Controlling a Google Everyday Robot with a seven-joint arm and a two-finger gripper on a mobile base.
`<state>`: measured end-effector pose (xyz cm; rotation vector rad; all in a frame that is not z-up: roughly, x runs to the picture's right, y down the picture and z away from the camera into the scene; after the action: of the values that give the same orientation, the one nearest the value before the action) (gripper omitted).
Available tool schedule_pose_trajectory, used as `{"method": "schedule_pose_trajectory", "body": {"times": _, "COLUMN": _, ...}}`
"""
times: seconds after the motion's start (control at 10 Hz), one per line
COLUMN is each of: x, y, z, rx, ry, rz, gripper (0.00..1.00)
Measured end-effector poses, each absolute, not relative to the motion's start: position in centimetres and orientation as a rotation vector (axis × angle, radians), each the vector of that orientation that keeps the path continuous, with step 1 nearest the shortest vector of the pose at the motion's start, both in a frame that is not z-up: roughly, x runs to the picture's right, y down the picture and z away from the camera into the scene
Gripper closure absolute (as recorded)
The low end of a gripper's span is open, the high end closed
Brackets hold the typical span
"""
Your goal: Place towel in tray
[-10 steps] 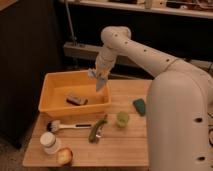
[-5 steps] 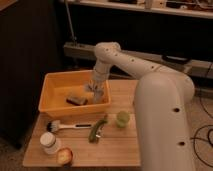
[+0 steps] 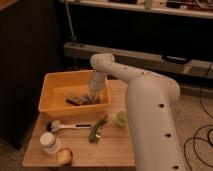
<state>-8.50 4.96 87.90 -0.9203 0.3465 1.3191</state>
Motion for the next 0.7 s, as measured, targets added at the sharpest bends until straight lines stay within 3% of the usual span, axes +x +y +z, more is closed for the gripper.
{"method": "schedule_pose_trajectory", "body": {"times": 0.2, "x": -9.7, "y": 4.3, "z": 86.2, "rx": -0.933, "ry": 0.323, "rz": 1.270, "gripper": 0.26}}
{"method": "schedule_pose_trajectory", "body": {"times": 0.3, "x": -9.8, "y": 4.0, "z": 85.7, "rx": -0.933, "ry": 0.316, "rz": 1.262, "gripper": 0.21}}
{"method": "schedule_pose_trajectory", "body": {"times": 0.7, "x": -10.0, "y": 2.8, "z": 84.5, "rx": -0.874, "ry": 0.280, "rz": 1.325, "gripper": 0.20}}
